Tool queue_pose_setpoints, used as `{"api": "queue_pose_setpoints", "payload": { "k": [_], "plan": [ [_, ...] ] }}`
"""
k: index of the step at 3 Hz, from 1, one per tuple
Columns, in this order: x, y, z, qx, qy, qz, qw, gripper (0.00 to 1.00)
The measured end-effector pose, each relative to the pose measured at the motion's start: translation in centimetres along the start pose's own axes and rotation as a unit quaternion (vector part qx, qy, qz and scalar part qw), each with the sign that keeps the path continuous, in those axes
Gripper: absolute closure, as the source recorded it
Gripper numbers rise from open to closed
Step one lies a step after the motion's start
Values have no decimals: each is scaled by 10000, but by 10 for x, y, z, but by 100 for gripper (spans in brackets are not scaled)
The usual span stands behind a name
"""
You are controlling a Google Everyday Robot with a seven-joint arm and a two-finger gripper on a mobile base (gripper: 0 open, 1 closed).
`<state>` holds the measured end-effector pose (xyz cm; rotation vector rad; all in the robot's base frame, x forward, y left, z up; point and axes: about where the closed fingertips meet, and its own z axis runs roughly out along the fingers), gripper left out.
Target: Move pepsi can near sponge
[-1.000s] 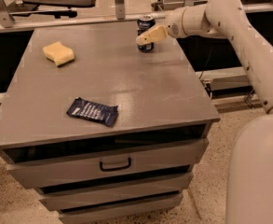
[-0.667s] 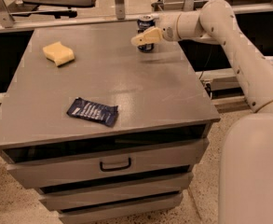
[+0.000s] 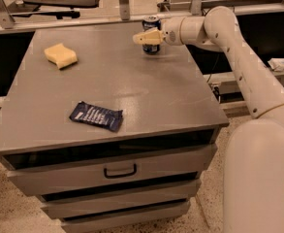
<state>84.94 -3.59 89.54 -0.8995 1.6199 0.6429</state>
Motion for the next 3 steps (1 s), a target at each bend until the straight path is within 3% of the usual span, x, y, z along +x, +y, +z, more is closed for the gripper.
{"api": "queue_pose_setpoints", "payload": {
  "k": [1, 2, 3],
  "plan": [
    [-14, 4, -8, -74, -275, -97, 9995, 51],
    [-46, 17, -31, -120, -597, -255, 9978, 75],
    [-48, 19, -28, -147, -608, -258, 9977, 97]
  ]
}}
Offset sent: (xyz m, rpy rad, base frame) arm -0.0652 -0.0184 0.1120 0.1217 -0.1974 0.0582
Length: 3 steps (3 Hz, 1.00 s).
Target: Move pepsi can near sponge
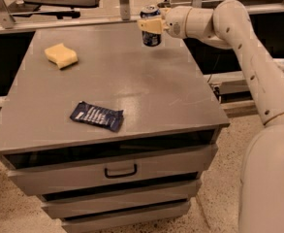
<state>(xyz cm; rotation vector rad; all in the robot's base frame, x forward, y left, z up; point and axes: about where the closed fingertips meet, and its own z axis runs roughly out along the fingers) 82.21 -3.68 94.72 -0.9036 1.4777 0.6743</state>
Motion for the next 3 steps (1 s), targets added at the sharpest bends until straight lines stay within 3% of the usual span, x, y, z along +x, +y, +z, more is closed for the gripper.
{"api": "queue_pose_setpoints", "payload": {
  "k": [1, 2, 3],
  "plan": [
    [-1, 4, 5, -69, -9, 9, 10000, 100],
    [-16, 31, 54, -303, -400, 37, 9987, 100],
    [-16, 71, 107, -581, -591, 257, 9962, 100]
  ]
}}
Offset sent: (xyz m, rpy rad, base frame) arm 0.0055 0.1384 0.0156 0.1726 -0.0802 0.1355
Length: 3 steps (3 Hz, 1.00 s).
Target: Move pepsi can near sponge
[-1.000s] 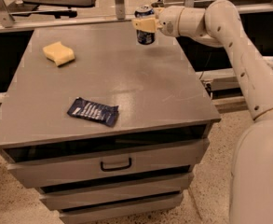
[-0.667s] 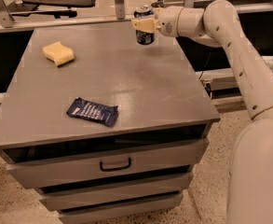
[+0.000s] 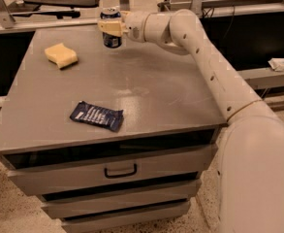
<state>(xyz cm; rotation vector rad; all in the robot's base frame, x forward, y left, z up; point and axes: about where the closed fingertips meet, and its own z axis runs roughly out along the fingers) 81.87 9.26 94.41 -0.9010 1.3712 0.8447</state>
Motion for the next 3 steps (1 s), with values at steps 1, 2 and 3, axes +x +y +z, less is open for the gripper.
{"api": "queue_pose_setpoints", "payload": {
  "k": [1, 2, 3],
  "plan": [
    [13, 34, 47, -211, 18, 149, 9997, 100],
    [26, 57, 69, -340, 139, 277, 9989, 100],
    [30, 78, 85, -516, 170, 375, 9978, 87]
  ]
}}
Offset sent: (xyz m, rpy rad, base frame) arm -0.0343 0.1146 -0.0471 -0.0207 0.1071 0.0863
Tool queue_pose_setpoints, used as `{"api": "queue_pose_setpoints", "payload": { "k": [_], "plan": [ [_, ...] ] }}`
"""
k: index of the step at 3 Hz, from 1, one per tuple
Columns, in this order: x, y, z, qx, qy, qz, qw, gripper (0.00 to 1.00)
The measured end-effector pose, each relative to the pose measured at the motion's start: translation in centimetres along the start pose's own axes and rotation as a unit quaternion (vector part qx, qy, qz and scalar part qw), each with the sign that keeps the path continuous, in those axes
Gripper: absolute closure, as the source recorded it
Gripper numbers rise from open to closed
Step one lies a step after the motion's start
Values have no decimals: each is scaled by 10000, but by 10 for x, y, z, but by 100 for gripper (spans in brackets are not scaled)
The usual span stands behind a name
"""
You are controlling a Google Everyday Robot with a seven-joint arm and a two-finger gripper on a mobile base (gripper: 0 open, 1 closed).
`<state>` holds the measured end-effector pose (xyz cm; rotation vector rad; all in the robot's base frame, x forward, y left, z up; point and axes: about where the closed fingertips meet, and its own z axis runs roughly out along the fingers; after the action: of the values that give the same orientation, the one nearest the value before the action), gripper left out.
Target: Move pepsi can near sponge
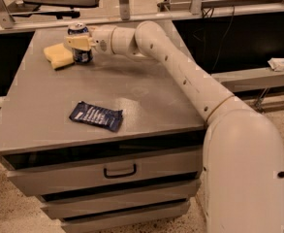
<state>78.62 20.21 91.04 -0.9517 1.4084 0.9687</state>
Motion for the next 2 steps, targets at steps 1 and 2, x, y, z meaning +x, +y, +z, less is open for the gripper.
{"api": "queue_pose_setpoints", "payload": {
  "k": [1, 2],
  "plan": [
    [2, 14, 13, -174, -24, 131, 9998, 64],
    [4, 21, 17, -249, -43, 213, 9995, 41]
  ]
}}
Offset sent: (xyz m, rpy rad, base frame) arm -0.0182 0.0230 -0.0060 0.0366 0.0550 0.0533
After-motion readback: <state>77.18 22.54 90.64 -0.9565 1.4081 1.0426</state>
